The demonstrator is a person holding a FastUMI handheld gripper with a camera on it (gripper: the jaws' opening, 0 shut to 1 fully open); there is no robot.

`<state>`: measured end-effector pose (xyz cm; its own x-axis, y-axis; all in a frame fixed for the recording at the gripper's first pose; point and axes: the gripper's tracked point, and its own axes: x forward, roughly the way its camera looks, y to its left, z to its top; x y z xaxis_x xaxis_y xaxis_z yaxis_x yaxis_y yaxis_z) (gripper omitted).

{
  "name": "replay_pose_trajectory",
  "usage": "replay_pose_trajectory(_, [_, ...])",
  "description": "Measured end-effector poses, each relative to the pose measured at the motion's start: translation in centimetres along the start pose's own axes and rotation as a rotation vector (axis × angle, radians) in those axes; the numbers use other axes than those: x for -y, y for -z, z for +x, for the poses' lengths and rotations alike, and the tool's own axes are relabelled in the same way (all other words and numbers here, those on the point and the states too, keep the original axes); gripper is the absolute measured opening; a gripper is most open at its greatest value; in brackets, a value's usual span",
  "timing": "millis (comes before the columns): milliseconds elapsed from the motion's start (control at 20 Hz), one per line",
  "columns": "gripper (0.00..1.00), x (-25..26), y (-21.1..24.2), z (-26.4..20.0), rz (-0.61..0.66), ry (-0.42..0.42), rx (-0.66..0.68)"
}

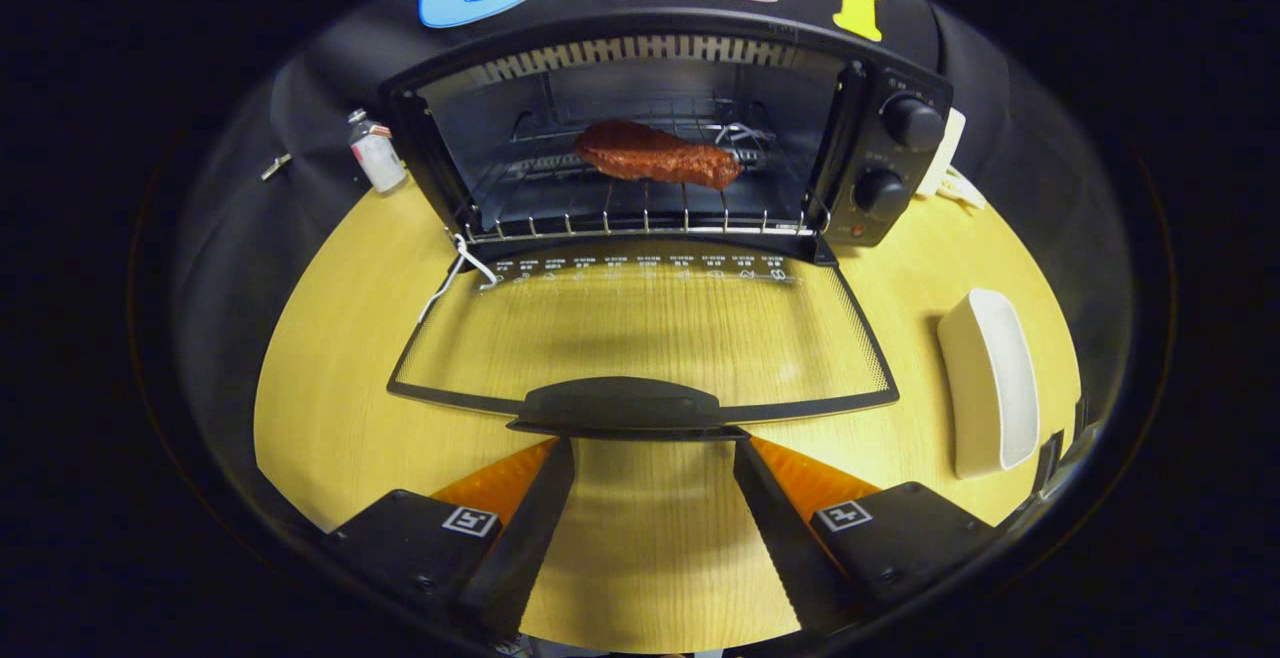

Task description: Open the toaster oven, put the food inside, and close the toaster oven door.

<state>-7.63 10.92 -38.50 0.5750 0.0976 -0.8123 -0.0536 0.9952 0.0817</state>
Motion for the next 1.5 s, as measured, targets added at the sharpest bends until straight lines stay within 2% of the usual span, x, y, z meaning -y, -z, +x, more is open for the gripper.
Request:
replay_pose_trajectory(300, [1.0, 0.0, -3.2, -3.7, -0.029, -0.032, 0.115])
replay_pose_trajectory(500, [1.0, -0.3, -6.3, -5.3, 0.001, -0.054, 0.196])
replay_pose_trajectory(800, [0.99, 0.5, -12.0, -7.1, 0.033, -0.037, 0.295])
replay_pose_trajectory(1000, [0.99, 1.6, -15.7, -7.9, 0.009, -0.017, 0.381])
replay_pose_trajectory(1350, [0.99, 5.1, -19.0, -16.7, -0.059, 0.03, 0.628])
replay_pose_trajectory(1500, [0.99, 6.4, -20.2, -21.0, -0.043, 0.033, 0.714])
